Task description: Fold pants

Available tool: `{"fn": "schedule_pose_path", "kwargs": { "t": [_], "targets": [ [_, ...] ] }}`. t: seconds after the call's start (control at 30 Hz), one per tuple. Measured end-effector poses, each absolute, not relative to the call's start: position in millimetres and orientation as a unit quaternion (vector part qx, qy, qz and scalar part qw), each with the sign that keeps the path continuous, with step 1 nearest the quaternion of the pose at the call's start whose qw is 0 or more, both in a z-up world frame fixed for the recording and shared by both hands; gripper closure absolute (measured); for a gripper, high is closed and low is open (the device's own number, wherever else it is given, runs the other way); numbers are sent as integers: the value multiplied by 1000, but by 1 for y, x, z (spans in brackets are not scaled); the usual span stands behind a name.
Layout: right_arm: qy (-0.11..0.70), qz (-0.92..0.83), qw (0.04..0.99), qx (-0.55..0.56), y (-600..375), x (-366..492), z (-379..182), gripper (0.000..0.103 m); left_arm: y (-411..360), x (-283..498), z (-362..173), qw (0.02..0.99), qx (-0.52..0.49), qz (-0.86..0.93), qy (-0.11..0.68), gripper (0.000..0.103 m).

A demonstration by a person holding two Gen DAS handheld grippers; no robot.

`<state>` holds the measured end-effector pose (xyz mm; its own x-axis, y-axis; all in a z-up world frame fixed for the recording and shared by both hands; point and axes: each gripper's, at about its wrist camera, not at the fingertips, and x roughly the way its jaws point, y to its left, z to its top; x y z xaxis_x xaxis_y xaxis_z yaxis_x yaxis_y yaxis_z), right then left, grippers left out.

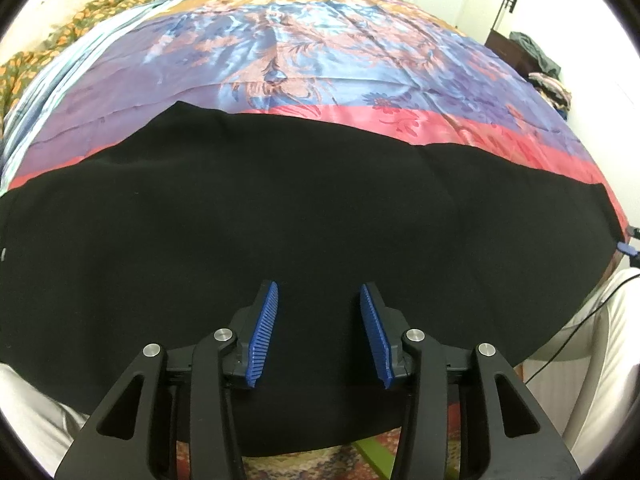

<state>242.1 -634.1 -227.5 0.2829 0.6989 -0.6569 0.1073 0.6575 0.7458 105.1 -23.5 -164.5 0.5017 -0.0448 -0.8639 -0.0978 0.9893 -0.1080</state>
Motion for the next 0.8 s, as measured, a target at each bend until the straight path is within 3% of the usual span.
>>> {"fn": "schedule_pose_path", "kwargs": {
  "t": [0.17,0.6,0.63,0.67,0.7,0.73,0.8],
  "targets": [
    [558,203,720,360,-639,228,-220,29,-24,107,-166,864,-72,16,498,56],
    [542,187,721,390,-664,258,-252,32,-23,107,-168,867,-73,12,493,49],
    [541,189,720,391,-665,259,-253,34,-23,108,-168,867,-72,12,493,48],
    [540,189,721,391,-666,259,-253,43,-24,109,-168,867,-70,13,492,47],
    [538,190,721,392,-669,259,-253,69,-25,110,-168,867,-70,13,492,46],
    [534,195,718,401,-672,260,-255,81,-25,110,-168,867,-69,13,493,46],
    [530,196,719,405,-670,262,-253,82,-25,109,-167,867,-71,12,493,46]
  ]
}}
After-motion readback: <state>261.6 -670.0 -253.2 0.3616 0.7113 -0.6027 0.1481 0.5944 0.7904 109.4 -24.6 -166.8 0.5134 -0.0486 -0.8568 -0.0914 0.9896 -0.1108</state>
